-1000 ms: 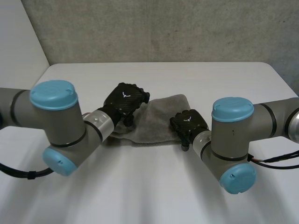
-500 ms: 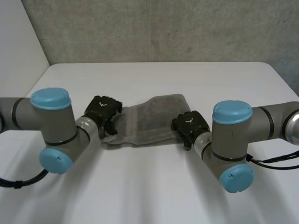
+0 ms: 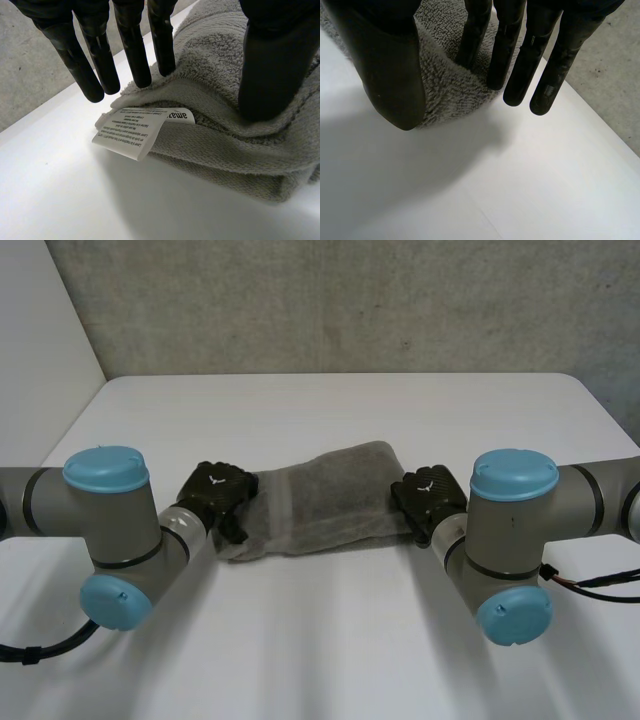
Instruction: Fold the towel.
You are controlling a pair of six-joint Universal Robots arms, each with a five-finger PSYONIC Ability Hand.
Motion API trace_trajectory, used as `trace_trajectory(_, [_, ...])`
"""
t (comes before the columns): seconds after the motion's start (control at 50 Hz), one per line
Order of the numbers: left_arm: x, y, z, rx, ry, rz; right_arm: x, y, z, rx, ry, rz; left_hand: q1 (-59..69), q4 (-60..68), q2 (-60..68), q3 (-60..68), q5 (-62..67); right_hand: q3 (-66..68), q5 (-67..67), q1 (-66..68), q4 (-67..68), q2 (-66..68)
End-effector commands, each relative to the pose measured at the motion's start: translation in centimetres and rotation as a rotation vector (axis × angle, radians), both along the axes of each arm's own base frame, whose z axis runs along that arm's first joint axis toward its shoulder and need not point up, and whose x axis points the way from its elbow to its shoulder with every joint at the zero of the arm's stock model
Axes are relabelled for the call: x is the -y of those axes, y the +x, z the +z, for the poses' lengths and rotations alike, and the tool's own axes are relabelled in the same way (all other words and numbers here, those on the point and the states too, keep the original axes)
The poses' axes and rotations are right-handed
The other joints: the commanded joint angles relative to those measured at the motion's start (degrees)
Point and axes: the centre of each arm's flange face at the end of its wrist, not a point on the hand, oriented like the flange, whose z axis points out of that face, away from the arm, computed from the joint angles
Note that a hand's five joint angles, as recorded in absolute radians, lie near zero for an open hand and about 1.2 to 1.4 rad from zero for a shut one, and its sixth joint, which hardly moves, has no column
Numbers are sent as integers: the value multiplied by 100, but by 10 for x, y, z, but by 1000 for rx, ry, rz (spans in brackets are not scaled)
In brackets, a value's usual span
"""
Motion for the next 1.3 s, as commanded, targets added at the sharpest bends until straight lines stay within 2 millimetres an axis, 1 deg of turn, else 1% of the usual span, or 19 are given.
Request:
trace_trajectory(0.02, [-2, 1, 0, 0, 5, 0, 2, 2, -8, 9, 3, 16, -521, -603, -595, -571, -1489, 319, 328, 314, 318, 331])
trace_trajectory(0.14, [-2, 0, 0, 1, 3, -2, 2, 1, -14, 3, 14, 14, -521, -604, -595, -572, -1490, 505, 514, 500, 504, 517])
trace_trajectory(0.2, [-1, 0, 1, -1, 0, -1, 2, 1, -14, 8, 17, 9, -572, -654, -646, -622, -1540, 1498, 1506, 1493, 1496, 1510])
trace_trajectory(0.24, [-1, 0, 4, -4, -7, 1, 4, 0, -12, 14, 12, 3, -588, -671, -663, -639, -1557, 3717, 3726, 3712, 3716, 3729])
trace_trajectory(0.32, [-1, 0, 11, -15, -18, 4, 7, -3, -7, 19, 1, -7, -757, -839, -831, -807, -1725, 3729, 3737, 3724, 3728, 3741])
trace_trajectory(0.44, [0, 5, 42, -41, -77, 19, 12, -1, 23, 47, -65, -1, -2131, -2213, -2205, -2181, -3099, 3729, 3737, 3724, 3728, 3741])
trace_trajectory(0.52, [1, 8, 70, -73, -139, 28, 17, 13, 53, 97, -148, 25, -2237, -2319, -2311, -2287, -3205, 3729, 3737, 3724, 3728, 3741])
trace_trajectory(0.58, [2, 10, 78, -86, -152, 34, 17, 21, 62, 115, -177, 40, -2237, -2319, -2311, -2287, -3205, 3729, 3737, 3724, 3728, 3741])
trace_trajectory(0.68, [11, 23, 110, -170, -207, 84, -22, 81, 78, 182, -223, 264, -2237, -2319, -2311, -2287, -3205, 3729, 3737, 3724, 3728, 3741])
trace_trajectory(0.7, [11, 23, 111, -170, -207, 84, -22, 81, 78, 182, -223, 264, -2237, -2319, -2311, -2287, -3205, 3729, 3737, 3724, 3728, 3741])
trace_trajectory(0.74, [14, 28, 114, -188, -209, 101, -32, 94, 75, 192, -216, 323, -2237, -2319, -2311, -2287, -3205, 3729, 3737, 3724, 3728, 3741])
trace_trajectory(0.78, [21, 37, 117, -213, -206, 133, -61, 117, 61, 194, -180, 450, -2237, -2319, -2311, -2287, -3205, 3729, 3737, 3724, 3728, 3741])
trace_trajectory(0.8, [21, 37, 117, -214, -206, 133, -61, 117, 61, 194, -180, 450, -2237, -2319, -2311, -2287, -3205, 3729, 3737, 3724, 3728, 3741])
trace_trajectory(0.84, [25, 43, 117, -230, -198, 155, -88, 134, 42, 180, -135, 553, -2237, -2319, -2311, -2287, -3205, 3729, 3737, 3724, 3728, 3741])
trace_trajectory(0.96, [27, 45, 115, -236, -193, 163, -104, 144, 23, 146, -127, 615, -2237, -2319, -2311, -2287, -3205, 3729, 3737, 3724, 3728, 3741])
trace_trajectory(1.06, [31, 47, 116, -239, -198, 169, -94, 141, 44, 180, -158, 580, -2237, -2319, -2311, -2287, -3205, -594, -586, -599, -595, -582])
trace_trajectory(1.08, [31, 47, 116, -239, -198, 169, -94, 141, 44, 180, -158, 580, -2237, -2319, -2311, -2287, -3205, -605, -596, -610, -606, -593])
trace_trajectory(1.16, [35, 45, 121, -250, -216, 165, -82, 127, 76, 255, -158, 531, -2237, -2319, -2311, -2287, -3205, -3271, -3263, -3276, -3272, -3259])
trace_trajectory(1.3, [36, 32, 119, -290, -198, 141, -59, 99, 94, 324, -116, 430, -2237, -2319, -2311, -2287, -3205, -3271, -3263, -3276, -3272, -3259])
